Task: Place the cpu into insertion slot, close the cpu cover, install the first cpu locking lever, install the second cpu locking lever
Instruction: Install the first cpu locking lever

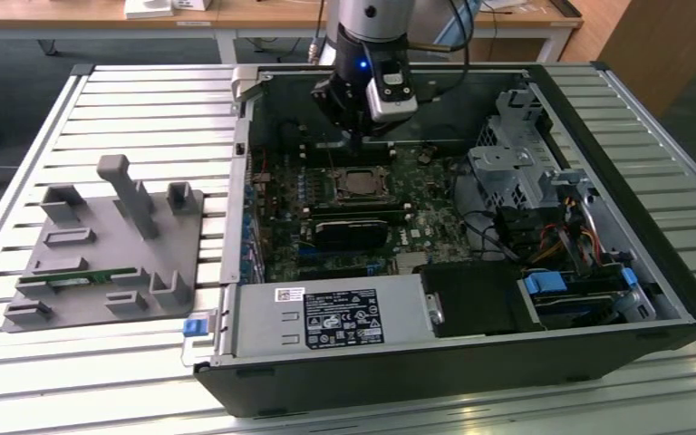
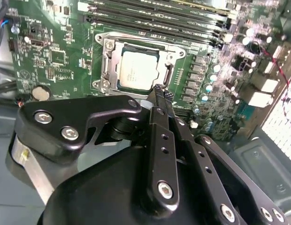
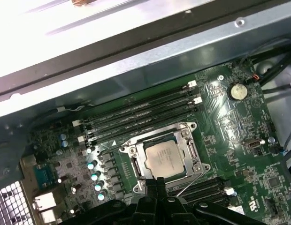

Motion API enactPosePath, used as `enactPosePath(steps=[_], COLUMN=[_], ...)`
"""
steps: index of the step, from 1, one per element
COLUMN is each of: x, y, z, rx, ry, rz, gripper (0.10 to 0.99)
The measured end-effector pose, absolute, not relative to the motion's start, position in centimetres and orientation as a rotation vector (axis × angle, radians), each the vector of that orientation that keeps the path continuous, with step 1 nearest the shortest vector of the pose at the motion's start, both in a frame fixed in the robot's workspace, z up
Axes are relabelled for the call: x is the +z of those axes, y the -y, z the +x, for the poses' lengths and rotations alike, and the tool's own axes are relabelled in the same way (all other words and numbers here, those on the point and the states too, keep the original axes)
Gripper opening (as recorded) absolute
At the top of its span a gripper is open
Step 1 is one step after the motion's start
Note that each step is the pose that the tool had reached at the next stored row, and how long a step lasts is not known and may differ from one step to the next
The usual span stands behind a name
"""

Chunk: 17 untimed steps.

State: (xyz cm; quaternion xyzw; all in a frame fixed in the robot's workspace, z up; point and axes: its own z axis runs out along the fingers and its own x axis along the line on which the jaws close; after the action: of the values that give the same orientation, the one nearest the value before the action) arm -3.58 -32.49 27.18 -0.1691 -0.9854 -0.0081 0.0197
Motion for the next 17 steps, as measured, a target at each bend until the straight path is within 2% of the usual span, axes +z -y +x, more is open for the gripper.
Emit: enactPosePath(steps=[17], x=[27.11], y=[32.49], z=[-3.57], rx=[-0.066], ry=[3.129], rz=[-0.348], gripper=[0.106])
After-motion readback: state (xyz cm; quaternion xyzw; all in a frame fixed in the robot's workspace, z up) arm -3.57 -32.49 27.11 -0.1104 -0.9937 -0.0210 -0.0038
